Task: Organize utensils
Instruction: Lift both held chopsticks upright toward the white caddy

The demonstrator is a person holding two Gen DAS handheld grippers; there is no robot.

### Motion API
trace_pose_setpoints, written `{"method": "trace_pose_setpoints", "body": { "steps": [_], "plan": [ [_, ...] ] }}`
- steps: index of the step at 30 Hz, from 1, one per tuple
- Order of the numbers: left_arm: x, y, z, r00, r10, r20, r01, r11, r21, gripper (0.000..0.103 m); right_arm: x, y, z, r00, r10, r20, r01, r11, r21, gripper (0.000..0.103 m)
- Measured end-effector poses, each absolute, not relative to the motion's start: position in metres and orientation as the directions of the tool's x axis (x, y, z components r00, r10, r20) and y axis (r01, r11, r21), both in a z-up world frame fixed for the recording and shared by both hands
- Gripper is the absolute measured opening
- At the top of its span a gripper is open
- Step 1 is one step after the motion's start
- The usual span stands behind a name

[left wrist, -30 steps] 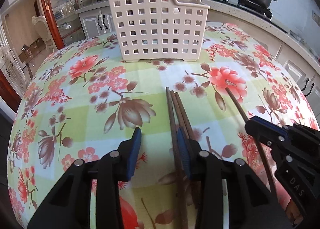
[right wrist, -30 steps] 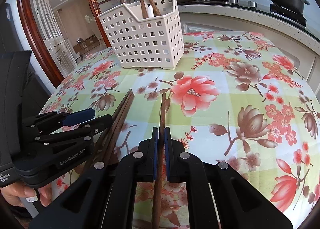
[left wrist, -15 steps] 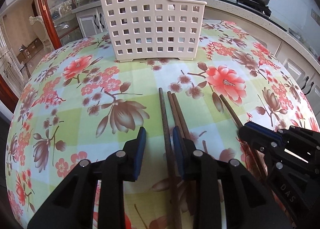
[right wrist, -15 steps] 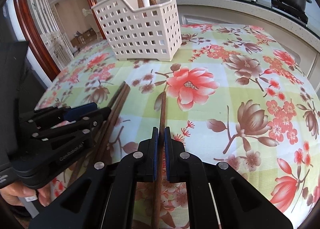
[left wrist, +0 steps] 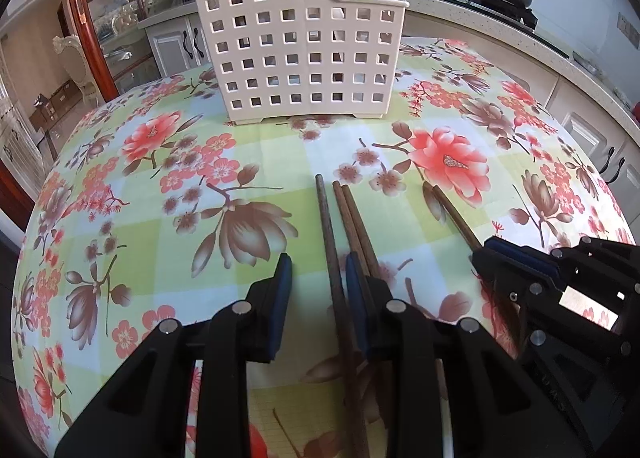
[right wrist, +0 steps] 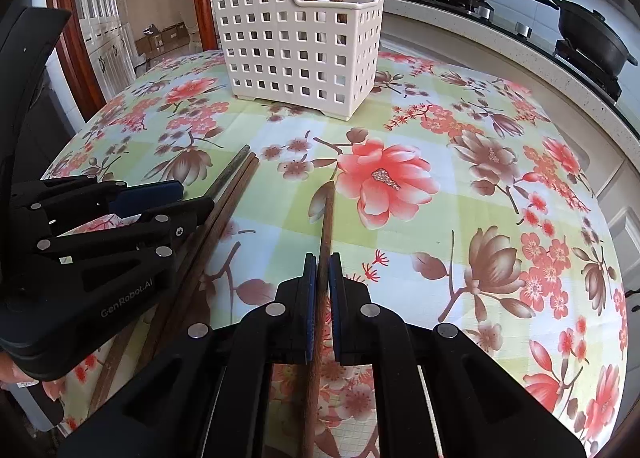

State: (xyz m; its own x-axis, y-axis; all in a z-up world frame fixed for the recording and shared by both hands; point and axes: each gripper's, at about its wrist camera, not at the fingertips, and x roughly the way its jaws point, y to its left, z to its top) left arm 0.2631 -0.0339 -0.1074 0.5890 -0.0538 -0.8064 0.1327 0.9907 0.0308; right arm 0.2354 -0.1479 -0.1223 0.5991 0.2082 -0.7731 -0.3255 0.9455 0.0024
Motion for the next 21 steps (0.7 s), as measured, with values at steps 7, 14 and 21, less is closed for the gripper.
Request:
{"method": "trace_pose_setpoints", "body": {
  "steps": [7,14,21],
  "plan": [
    [0.26,-0.033,-0.107,0.598,-0.065,-0.799,0.148,0.989,0.03,0.007,0.236,-0.151,-0.123,0.603,0.235,-0.762,-0.316,0.948,0.042,0.006],
    [0.252,-0.032,-0.1,0.625,-0.072,-0.778,0.151,0.988,0.03,0.007,0.236,-0.156,-0.116,0.622,0.27,-0.735,-0.306,0.948,0.09,0.006],
    [0.239,-0.027,-0.072,0.673,-0.082,-0.735,0.146,0.989,0.023,0.007,0.228,-0.157,-0.087,0.684,0.312,-0.66,-0.317,0.941,0.116,0.006]
  ]
}}
